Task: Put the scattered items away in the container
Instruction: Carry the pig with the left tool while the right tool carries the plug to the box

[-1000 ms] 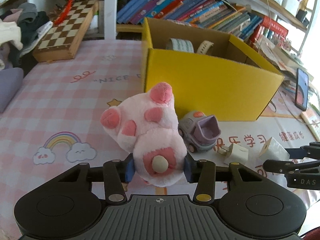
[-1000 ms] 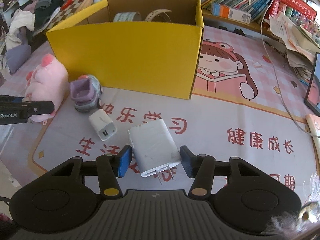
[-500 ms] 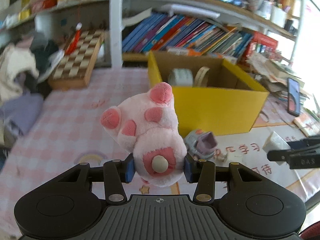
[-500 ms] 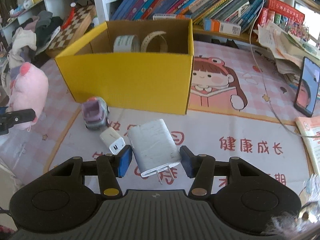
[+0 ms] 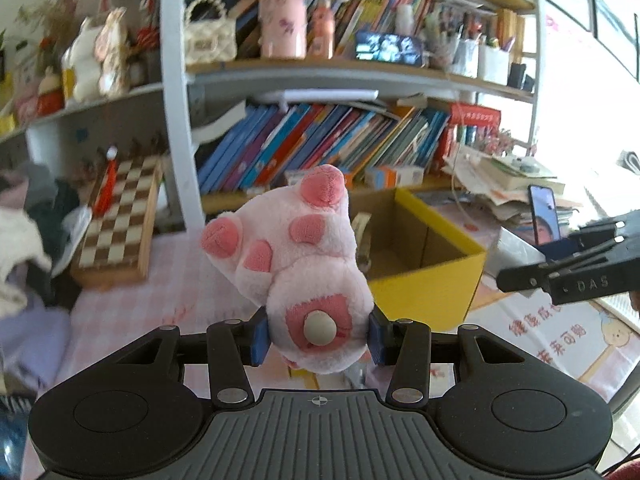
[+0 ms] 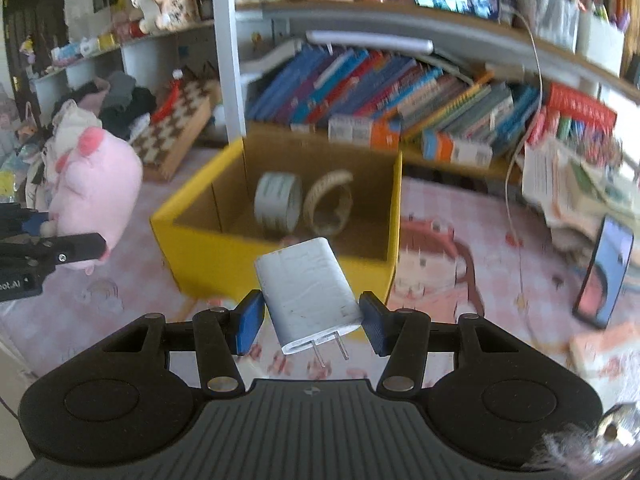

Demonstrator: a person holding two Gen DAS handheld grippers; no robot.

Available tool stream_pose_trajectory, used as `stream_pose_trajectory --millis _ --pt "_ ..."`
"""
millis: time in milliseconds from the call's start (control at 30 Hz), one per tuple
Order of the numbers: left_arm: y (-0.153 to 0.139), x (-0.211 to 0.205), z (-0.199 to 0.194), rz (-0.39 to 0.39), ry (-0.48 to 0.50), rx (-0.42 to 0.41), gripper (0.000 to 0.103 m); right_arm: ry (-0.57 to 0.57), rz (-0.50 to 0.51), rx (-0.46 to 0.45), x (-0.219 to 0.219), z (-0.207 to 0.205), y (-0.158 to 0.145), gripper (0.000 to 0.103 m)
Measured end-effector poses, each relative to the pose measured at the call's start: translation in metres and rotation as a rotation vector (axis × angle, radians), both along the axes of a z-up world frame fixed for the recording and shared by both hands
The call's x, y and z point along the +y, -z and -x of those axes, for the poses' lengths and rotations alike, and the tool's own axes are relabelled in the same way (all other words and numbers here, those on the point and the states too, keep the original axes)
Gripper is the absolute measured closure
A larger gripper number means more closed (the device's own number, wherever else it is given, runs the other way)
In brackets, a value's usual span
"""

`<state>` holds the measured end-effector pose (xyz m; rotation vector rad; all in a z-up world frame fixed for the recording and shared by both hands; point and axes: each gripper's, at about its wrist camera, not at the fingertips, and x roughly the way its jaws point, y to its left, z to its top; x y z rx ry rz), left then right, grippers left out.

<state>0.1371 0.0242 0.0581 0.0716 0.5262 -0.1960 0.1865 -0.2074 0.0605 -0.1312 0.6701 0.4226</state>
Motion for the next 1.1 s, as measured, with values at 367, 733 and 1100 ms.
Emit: stream_pose_trajectory --millis 367,733,1100 --pt "-0.018 -0.027 -0.048 -0.053 0.103 -0.058 0.058 -0.061 -0.004 -0.075 0.015 -0.060 -0.033 0.053" --pt "0.000 -0.040 -0.119 -0.069 0.093 0.067 0.058 -0.153 0.040 0.022 0.022 -0.135 -0.009 0.053" --pt "0.039 -0.053 -0.155 -0.124 0.105 0.242 0.058 -0.340 0.158 0.219 0.042 -0.187 0.046 0.053"
